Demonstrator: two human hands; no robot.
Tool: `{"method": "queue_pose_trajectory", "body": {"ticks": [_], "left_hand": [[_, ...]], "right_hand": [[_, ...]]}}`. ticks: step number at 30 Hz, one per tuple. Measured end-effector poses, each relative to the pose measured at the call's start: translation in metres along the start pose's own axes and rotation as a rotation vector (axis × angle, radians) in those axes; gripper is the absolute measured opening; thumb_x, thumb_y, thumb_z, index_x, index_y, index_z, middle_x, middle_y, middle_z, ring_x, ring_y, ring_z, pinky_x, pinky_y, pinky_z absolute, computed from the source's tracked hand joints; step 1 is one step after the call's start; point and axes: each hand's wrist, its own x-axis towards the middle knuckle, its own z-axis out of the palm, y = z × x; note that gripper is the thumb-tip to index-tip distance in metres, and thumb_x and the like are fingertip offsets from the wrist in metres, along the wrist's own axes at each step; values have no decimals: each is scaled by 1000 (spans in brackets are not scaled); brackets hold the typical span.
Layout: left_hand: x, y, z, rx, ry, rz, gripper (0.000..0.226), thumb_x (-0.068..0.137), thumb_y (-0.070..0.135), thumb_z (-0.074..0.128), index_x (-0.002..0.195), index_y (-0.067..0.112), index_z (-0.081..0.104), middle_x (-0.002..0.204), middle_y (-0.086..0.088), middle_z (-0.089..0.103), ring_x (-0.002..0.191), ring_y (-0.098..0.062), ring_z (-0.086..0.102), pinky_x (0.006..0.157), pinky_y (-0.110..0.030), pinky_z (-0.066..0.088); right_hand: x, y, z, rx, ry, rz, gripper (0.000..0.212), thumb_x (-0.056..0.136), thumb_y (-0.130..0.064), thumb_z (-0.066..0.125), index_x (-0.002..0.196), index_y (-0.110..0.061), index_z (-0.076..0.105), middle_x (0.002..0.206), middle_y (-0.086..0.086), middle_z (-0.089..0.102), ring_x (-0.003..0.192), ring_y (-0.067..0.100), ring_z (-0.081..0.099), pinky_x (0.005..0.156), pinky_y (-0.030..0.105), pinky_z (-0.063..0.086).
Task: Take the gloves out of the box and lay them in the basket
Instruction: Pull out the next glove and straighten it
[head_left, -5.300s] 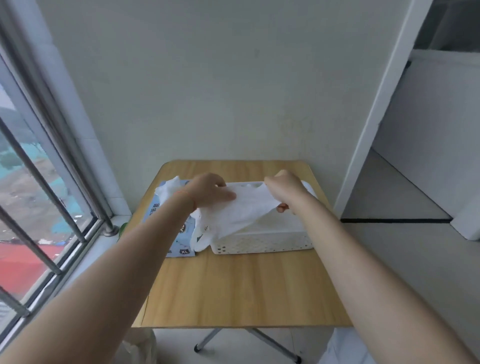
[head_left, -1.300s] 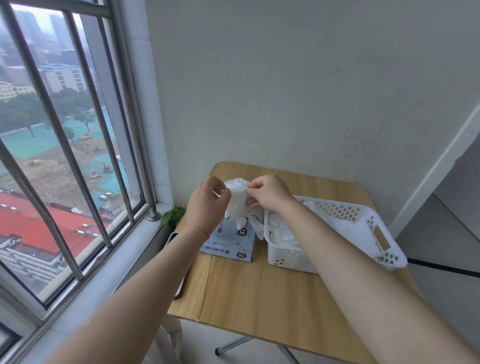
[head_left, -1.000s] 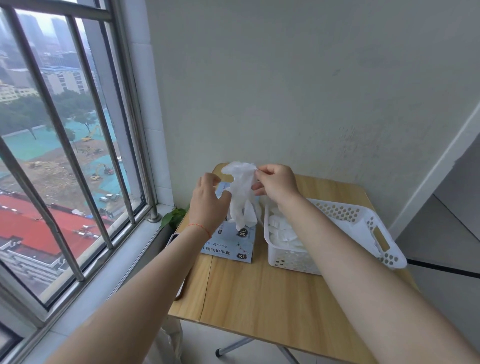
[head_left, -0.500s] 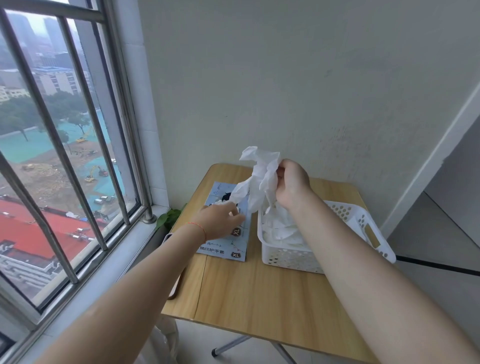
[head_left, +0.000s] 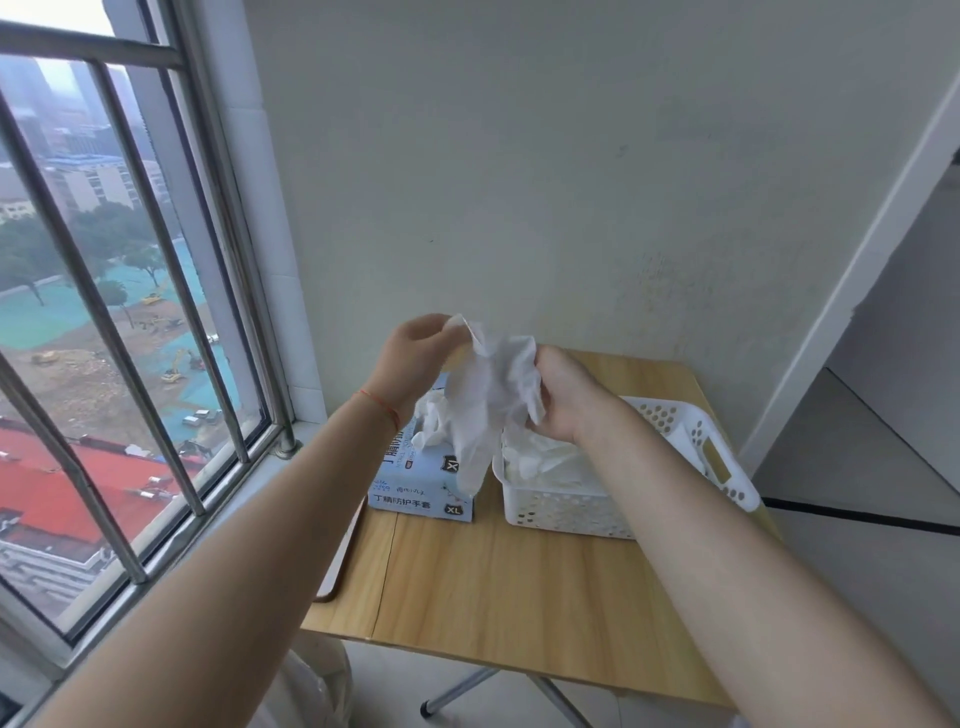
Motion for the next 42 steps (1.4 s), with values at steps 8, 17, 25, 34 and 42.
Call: {"method": "queue_pose_trajectory", "body": {"ticks": [8, 17, 25, 34, 42], "left_hand": [[-2, -2, 5, 161, -77, -164, 17, 88, 21, 64, 80, 10, 55, 59, 0, 38, 50, -13, 35, 45, -18, 29], [-15, -19, -10, -77, -234, -388, 49, 84, 48, 72, 109, 6, 70, 102, -14, 74, 95, -29, 72, 89, -43, 57], [-12, -34, -33, -104, -229, -273, 45, 70, 34, 78, 103, 7, 63, 95, -12, 61, 88, -25, 57, 82, -38, 46], [-18, -40, -37, -43, -279, -238, 35, 67, 28, 78, 96, 10, 70, 91, -10, 69, 83, -26, 62, 71, -35, 47], [-24, -47, -51, 74, -473, -342, 39, 84, 27, 73, 108, -4, 70, 109, -19, 72, 99, -31, 68, 94, -39, 54]], "right_hand": [[-16, -7, -2, -252, -20, -165, 26, 96, -35, 52, 91, -14, 66, 83, 8, 63, 69, 21, 59, 69, 31, 49], [-17, -1, -1, -392, 161, -247, 10, 94, -13, 56, 89, -11, 64, 82, 9, 65, 75, 23, 63, 77, 39, 55], [-18, -8, 0, -631, 46, -121, 12, 84, -18, 70, 93, -14, 65, 89, 2, 67, 79, 18, 65, 73, 32, 54], [-11, -13, 19, -796, 280, -364, 24, 89, -29, 63, 79, -9, 57, 72, 6, 46, 66, 17, 44, 63, 29, 36], [-9, -25, 37, -602, 430, -500, 28, 84, -15, 47, 64, -21, 28, 60, -3, 23, 53, 14, 22, 49, 26, 17]]}}
